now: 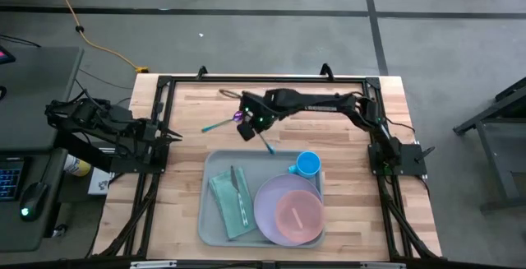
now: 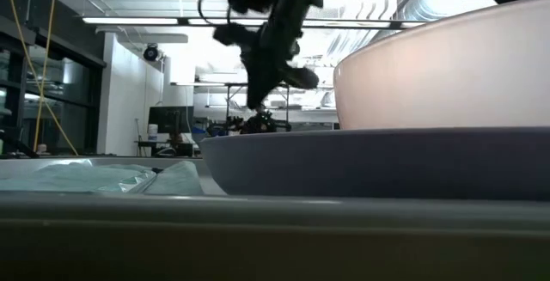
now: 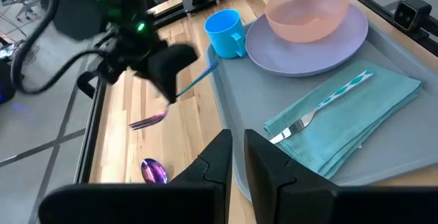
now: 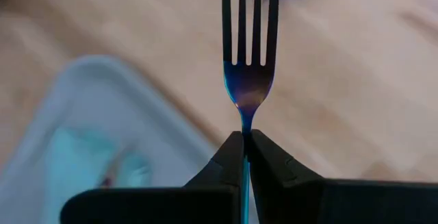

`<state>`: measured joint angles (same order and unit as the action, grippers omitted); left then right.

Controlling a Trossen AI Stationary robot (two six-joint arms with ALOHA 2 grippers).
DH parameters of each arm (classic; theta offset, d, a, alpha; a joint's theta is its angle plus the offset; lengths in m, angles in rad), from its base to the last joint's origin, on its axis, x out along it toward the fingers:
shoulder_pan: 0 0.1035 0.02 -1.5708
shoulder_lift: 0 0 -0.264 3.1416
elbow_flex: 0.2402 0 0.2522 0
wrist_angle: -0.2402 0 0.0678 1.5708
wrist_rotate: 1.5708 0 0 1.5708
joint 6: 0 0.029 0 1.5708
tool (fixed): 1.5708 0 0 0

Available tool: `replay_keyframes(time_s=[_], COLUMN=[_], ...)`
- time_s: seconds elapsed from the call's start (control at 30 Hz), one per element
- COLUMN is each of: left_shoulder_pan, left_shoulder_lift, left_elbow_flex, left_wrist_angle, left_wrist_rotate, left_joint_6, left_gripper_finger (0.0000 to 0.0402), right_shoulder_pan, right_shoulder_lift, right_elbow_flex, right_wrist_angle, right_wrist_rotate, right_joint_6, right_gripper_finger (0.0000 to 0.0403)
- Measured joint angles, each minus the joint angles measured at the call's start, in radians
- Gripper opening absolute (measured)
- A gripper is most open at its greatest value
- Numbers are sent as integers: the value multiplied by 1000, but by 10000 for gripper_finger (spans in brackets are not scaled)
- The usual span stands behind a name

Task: Set up tray
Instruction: Put the purple fork on top of the blue napkin to the left of the green and white knife

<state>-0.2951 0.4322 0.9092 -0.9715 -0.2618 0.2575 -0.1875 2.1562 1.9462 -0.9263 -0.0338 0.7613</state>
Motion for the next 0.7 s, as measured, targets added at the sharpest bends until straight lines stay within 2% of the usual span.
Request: replay_keyframes(time_s=[0.23, 0.4, 0.7], left_shoulder_pan=[0, 0, 0], left_shoulder_lift=[0, -20, -83], left_elbow_flex=[0, 0, 0], left_wrist_angle=[-8, -20, -18], left_wrist_rotate=[17, 24, 25], left_joint_6=[11, 44, 88], left_gripper_finger=[72, 72, 72], right_shoulder_pan=[140, 267, 433], right_shoulder_lift=[-53, -55, -43], right_elbow_flex=[1, 1, 2], right_wrist_angle=[36, 152, 263], right_wrist_rotate=[2, 33, 241], right_joint_6=[132, 274, 492], right_gripper_finger=[0, 0, 0])
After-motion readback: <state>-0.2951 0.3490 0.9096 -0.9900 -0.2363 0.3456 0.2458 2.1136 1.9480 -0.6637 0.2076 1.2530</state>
